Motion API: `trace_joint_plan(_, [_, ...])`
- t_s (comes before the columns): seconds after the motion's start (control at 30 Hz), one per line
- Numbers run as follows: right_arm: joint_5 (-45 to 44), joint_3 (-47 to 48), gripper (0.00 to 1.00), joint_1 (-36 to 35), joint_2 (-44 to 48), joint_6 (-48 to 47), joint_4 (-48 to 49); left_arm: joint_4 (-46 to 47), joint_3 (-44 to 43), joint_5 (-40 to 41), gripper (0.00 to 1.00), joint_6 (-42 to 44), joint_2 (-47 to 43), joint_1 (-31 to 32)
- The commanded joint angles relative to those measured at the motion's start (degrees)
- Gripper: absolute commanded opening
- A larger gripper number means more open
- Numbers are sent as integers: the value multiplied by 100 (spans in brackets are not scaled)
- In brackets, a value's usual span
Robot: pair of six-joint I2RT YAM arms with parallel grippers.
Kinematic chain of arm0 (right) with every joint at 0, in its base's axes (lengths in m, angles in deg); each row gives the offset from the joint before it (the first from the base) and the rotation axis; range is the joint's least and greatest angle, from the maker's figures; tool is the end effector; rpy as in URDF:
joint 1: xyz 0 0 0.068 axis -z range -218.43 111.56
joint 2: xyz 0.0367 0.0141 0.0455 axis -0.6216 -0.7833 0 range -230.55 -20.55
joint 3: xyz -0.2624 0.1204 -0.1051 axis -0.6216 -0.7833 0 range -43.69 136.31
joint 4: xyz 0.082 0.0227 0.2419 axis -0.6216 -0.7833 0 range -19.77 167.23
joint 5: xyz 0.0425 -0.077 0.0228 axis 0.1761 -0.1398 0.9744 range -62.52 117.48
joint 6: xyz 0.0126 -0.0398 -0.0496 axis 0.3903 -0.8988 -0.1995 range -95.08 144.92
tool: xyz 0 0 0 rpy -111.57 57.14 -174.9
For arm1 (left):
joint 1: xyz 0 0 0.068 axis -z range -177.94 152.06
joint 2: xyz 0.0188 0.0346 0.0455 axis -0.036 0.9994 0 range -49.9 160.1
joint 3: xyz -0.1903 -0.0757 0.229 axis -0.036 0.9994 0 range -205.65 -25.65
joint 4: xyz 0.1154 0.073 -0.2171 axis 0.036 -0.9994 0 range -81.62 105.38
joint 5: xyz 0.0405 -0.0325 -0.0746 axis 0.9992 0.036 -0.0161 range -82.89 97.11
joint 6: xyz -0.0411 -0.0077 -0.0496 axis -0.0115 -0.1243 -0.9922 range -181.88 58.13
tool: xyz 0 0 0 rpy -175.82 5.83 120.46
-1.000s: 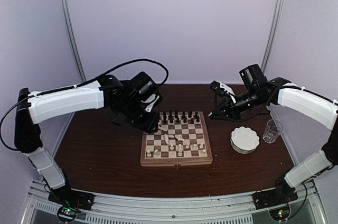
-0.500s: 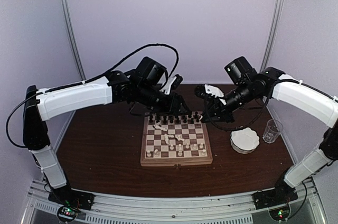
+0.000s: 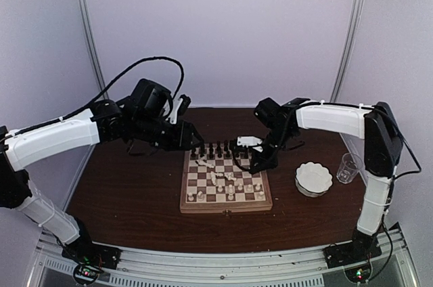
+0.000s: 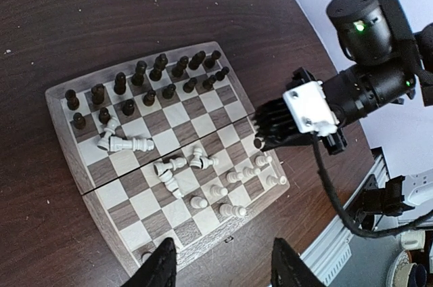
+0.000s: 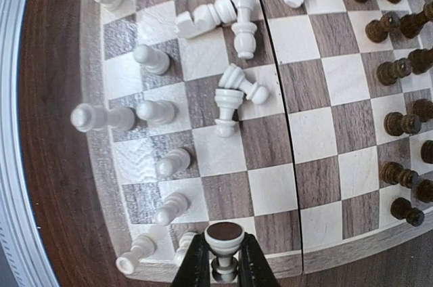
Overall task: Set up the chess pieces on the board
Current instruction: Pick up the pawn from the chessboard.
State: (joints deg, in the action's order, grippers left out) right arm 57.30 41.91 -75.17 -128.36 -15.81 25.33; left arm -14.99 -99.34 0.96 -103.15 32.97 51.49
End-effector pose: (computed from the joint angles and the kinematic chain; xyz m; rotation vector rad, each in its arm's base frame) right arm 0.2962 0.2523 0.2502 -1.8077 2.0900 0.7214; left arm 0.2072 -0.2503 0.3525 0.2351 2.4305 -0.9104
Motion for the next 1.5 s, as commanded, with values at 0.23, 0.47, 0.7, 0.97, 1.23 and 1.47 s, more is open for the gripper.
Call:
trace_joint_plan(0.23, [-461, 738, 4, 26, -1070, -56, -226, 303, 158, 9, 48, 44, 203, -21])
trace_joint_plan(0.47, [-503, 589, 7, 65, -1233, -12, -39, 361, 117, -139, 48, 37, 343, -16])
trace_joint_plan(0.7, [-537, 331, 25, 129, -1082, 120, 198, 412, 127, -196, 48, -20, 376, -15])
trace_joint_plan(0.97, [-354, -79, 28, 378, -764, 74, 346, 470, 137, -287, 48, -38, 444, -19])
trace_joint_plan(1.23, [-44, -308, 30, 438, -682, -32, 418, 471, 162, -315, 48, -47, 452, -20])
trace_joint_plan(1.47, [32, -182, 31, 434, -806, -291, 334, 471, 173, -334, 48, -24, 475, -15])
